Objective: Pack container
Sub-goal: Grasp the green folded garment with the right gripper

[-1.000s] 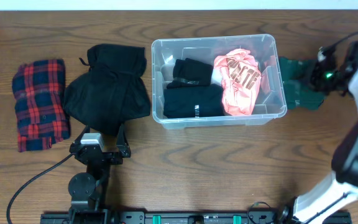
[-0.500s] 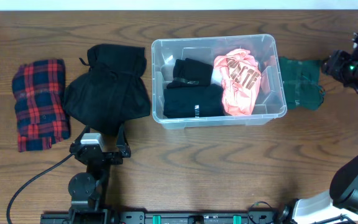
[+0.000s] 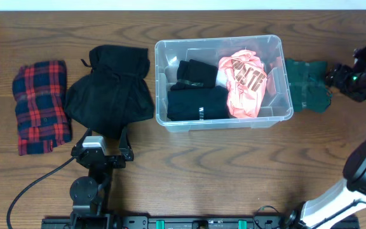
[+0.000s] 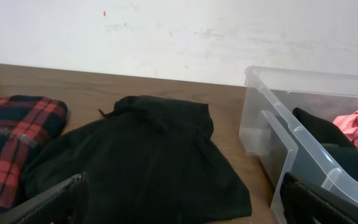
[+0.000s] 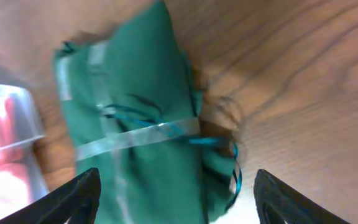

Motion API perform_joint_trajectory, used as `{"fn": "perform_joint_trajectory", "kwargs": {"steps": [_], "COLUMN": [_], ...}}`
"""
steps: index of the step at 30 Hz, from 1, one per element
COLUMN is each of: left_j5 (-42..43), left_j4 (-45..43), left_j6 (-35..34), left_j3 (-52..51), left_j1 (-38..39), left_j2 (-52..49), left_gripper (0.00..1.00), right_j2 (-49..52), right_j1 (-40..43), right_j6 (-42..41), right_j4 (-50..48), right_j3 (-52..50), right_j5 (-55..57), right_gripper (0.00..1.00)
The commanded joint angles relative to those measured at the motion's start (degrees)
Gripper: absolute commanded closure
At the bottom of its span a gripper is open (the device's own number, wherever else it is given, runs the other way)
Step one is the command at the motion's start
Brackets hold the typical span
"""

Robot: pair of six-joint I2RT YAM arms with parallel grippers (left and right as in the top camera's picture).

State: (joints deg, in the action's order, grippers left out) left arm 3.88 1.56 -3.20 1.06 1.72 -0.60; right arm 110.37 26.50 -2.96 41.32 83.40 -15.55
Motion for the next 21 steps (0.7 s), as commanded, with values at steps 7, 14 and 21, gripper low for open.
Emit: {"fn": "perform_joint_trajectory", "kwargs": {"steps": [7, 14, 21], "left_j5": [0.4, 0.4, 0.4], "left_j4": [2.1, 2.1, 2.1], "left_j6": [0.1, 0.1, 0.1], "left_j3": [-0.8, -0.8, -0.8], "left_j1": [0.2, 0.2, 0.2], "left_j2": [0.3, 0.3, 0.3], "left_gripper": [0.02, 0.02, 0.02], "right_j2": [10.3, 13.4, 13.4], "right_j1": [0.0, 0.0, 0.0], "right_j6": [3.5, 5.4, 5.6], "right_j4": [-1.0, -1.2, -0.2], "right_j3": [-0.7, -0.7, -0.7], "right_j5": [-4.8, -14.5, -16.1], "right_gripper": [0.27, 0.39, 0.77]}}
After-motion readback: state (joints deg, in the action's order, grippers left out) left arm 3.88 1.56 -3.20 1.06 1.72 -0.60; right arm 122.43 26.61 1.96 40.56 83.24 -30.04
